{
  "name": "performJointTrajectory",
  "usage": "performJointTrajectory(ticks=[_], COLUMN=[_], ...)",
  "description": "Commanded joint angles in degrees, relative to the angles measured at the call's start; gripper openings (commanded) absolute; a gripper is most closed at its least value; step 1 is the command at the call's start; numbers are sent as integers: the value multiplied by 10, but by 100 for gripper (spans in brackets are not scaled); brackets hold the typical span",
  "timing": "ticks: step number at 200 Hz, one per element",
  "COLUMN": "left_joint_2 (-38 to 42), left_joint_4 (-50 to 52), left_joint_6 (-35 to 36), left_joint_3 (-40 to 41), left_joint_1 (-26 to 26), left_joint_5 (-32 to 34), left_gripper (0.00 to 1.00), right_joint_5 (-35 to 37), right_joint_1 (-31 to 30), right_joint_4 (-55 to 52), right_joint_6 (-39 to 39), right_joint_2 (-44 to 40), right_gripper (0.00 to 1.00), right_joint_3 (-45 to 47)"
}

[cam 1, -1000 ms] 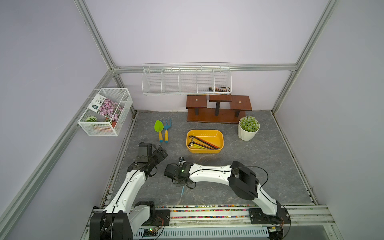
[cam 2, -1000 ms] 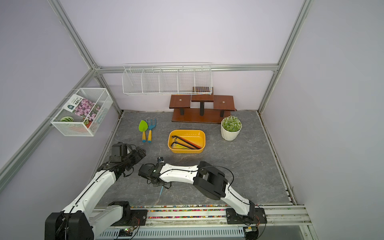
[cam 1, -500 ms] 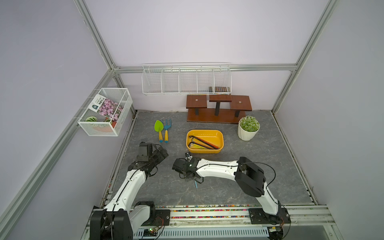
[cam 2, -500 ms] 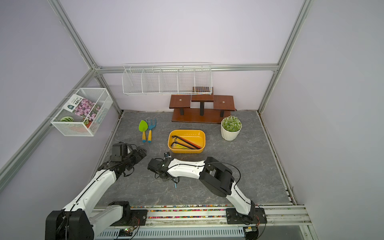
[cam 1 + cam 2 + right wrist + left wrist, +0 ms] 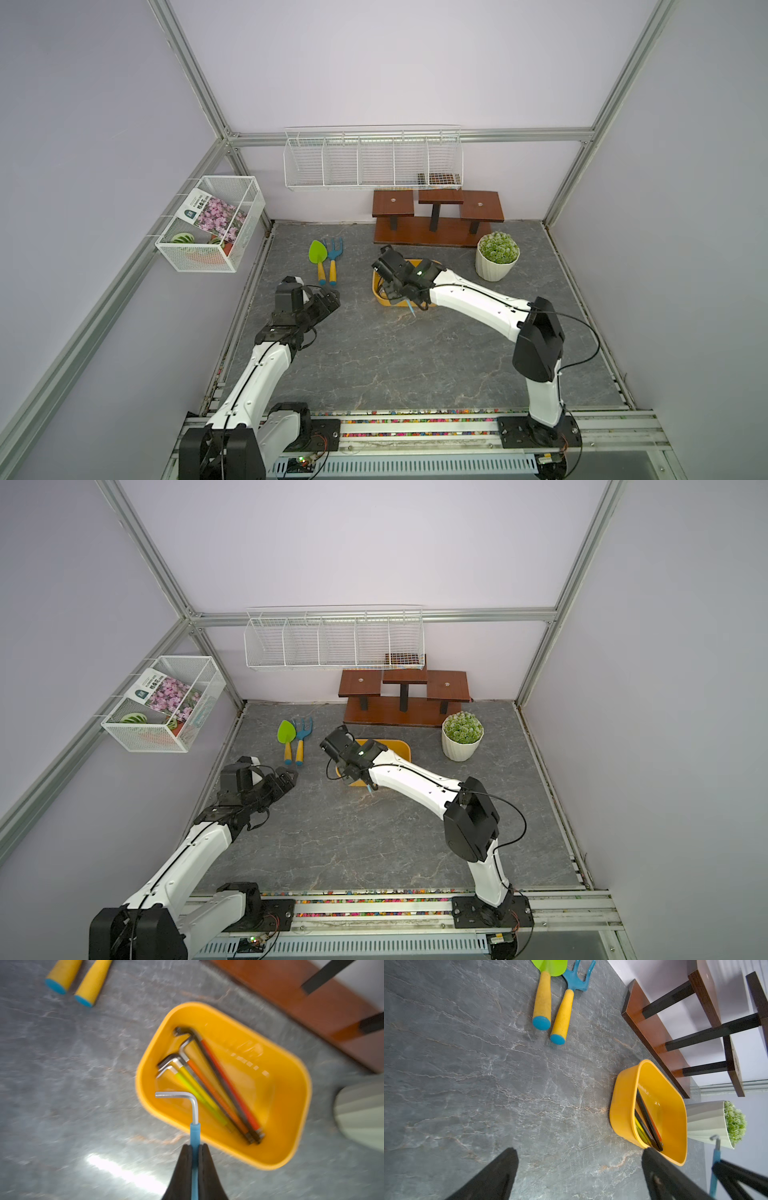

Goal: Put the hex key on the desktop into the storage box
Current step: Pick up the Allen key from the center of the board, then place the Allen key in the storage box.

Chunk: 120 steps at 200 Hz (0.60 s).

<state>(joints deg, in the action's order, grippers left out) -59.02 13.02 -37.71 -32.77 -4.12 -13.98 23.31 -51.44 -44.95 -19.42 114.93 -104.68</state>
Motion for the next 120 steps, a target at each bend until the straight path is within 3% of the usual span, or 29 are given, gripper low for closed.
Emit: performJointTrajectory(ticks=[1, 51, 108, 120], left_joint_2=[1, -19, -37, -40], left_joint_4=[-14, -26, -46, -53], left_joint_6=[12, 15, 14, 14], left_joint_3=[10, 14, 13, 13], left_joint_1=[2, 2, 2, 2], left_joint_5=[-5, 21, 63, 70], left_gripper=[98, 97, 97, 97], right_joint_5=[-22, -58, -84, -90], right_joint_1=[38, 94, 105, 105], right_joint_4=[7, 7, 27, 29], right_joint_6=[144, 242, 278, 272], right_joint_2=[51, 155, 198, 201], right_gripper=[0, 0, 0, 12], right_joint_3=[-49, -161, -178, -175])
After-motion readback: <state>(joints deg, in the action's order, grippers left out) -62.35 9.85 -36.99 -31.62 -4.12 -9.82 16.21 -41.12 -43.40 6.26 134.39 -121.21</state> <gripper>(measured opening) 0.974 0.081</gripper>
